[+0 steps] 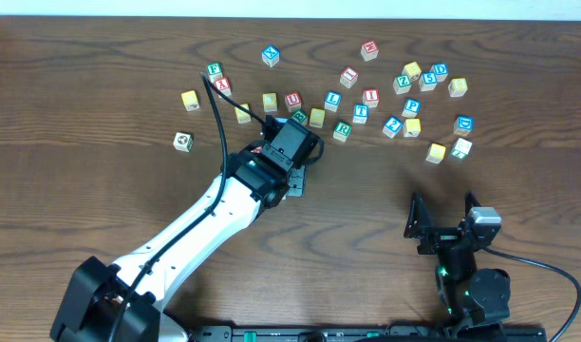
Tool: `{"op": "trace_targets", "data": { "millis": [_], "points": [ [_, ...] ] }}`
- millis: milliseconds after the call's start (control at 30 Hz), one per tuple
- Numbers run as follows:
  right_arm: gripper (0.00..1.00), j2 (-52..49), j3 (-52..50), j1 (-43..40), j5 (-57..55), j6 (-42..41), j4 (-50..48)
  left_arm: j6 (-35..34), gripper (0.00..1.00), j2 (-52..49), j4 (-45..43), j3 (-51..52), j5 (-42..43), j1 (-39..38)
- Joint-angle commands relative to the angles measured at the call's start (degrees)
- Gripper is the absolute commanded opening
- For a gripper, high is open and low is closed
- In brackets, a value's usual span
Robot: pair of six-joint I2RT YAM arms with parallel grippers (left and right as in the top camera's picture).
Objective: Spell out NEURIPS
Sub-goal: 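Open the left gripper and raise it off the U block, then move the left gripper up-right toward the green R block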
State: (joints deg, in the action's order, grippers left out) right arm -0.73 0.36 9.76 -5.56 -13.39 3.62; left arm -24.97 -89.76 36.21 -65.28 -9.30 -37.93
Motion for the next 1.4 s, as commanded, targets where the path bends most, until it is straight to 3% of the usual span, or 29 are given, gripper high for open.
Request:
{"op": "trace_targets", "data": {
  "millis": [0,1367],
  "points": [
    [0.99,0.13,-0.04,-0.17,0.13,-0.48,0.24,0.98,0.68,0.83,0.42,-1.90,-0.11,0.15],
    [0.99,0.13,-0.04,-0.17,0.13,-0.48,0.24,2.08,0.67,0.83,0.04,-5.57,2.89,0.15]
  ]
}}
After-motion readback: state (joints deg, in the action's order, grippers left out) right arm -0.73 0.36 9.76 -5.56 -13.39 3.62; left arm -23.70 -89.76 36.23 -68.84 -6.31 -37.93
